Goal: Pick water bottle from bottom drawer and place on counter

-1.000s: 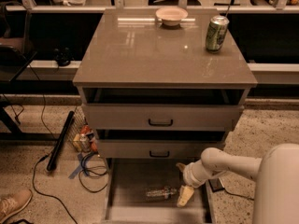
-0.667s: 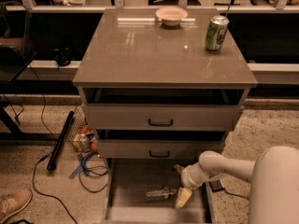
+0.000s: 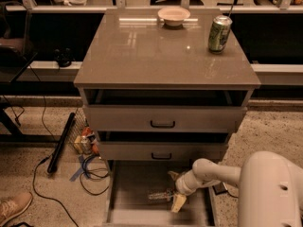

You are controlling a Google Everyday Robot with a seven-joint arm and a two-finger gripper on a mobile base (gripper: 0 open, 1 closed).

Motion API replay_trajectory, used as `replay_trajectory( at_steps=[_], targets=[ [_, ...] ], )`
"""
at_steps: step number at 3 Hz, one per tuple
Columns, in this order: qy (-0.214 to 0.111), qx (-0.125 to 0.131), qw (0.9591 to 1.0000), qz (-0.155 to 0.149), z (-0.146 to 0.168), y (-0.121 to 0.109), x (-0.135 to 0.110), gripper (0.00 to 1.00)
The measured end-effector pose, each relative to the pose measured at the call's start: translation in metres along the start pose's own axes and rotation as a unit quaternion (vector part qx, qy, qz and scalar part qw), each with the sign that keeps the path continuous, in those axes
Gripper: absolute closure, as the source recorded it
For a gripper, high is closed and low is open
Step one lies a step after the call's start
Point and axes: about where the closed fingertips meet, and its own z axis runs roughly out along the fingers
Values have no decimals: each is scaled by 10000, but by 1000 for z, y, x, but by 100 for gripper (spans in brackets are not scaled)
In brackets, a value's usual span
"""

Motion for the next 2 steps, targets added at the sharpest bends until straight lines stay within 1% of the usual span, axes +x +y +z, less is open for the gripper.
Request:
replay_trajectory(
  at_steps=[1,2],
  targets=[
    [-58,-72,9999,-60,30,1,2,0],
    [-101,-88,9999,-68,56,-1,3,0]
  ],
)
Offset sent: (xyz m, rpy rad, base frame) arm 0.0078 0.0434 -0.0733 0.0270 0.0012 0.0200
